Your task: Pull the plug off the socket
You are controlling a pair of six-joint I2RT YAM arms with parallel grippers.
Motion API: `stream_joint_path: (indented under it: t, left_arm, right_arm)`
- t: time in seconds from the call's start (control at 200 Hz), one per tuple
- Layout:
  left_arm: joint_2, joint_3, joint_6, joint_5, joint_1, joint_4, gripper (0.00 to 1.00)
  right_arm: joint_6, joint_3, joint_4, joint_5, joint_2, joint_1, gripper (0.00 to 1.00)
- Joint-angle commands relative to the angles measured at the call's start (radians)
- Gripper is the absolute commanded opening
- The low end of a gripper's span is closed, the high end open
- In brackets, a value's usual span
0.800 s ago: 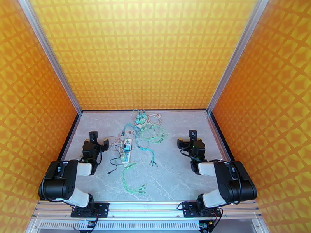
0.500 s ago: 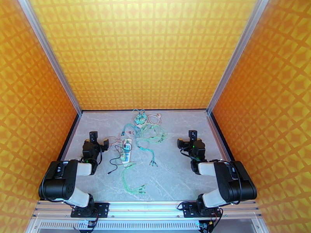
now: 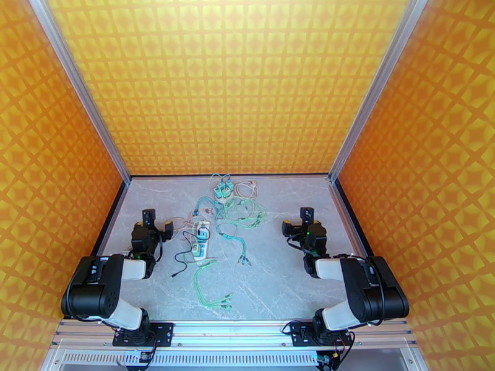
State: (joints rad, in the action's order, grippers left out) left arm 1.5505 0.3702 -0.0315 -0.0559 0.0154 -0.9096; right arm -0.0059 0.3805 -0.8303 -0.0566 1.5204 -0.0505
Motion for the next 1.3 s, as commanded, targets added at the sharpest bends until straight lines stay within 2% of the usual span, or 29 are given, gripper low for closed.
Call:
stream_joint_path:
  t: [0.0,0.41,0.5,0.615,0.675,0.78,0.825,0.905,0.99,1.055,1.16,1.296]
  left_arm:
    - [0.000,0.002,-0.012,0.020,0.007,0.002,0.99]
    - [-0.005,0.017,0.006,0.019,0.020,0.026,0.99]
    - [-0.073,0.054,0.012,0.000,0.021,0.141,0.99]
    - [-0.188,0.171,0.039,-0.038,0.023,0.432,0.99]
    - [-0.233,0.271,0.108,-0.054,0.026,0.608,0.99]
    - [-0.243,0.477,0.318,-0.054,0.034,0.910,0.99]
    - [-0.221,0.563,0.368,-0.042,0.035,1.003,0.99]
    - [-0.155,0.688,0.412,0.054,0.036,1.079,0.99]
    - [-0.067,0.780,0.482,0.149,0.034,1.085,0.99]
    - [0.006,0.834,0.532,0.178,0.027,1.062,1.00]
    - [0.131,0.932,0.569,0.194,-0.013,1.026,0.93]
    - [0.327,1.130,0.611,0.210,-0.078,1.085,0.81]
  right_arm:
    - [-0.007,0.010,-0.009,-0.012,0.000,-0.004,0.98]
    - [-0.008,0.012,-0.008,-0.012,0.000,-0.005,0.98]
    - [-0.009,0.009,-0.010,-0.013,-0.001,-0.005,0.98]
    - [0.017,-0.011,-0.014,-0.086,-0.045,-0.005,0.98]
    - [0.028,0.005,0.078,-0.113,-0.109,-0.005,0.99]
    - [0.098,0.099,0.356,-0.188,-0.223,-0.005,0.99]
    - [0.211,0.153,0.484,-0.261,-0.255,-0.005,0.98]
    - [0.487,0.257,0.750,-0.362,-0.290,-0.004,0.98]
    - [0.511,0.345,0.838,-0.234,-0.283,-0.004,0.98]
    - [0.522,0.393,0.868,-0.141,-0.275,-0.005,0.98]
    - [0.533,0.431,0.866,-0.010,-0.274,-0.004,0.98]
    - [0.548,0.492,0.924,0.084,-0.270,-0.005,0.98]
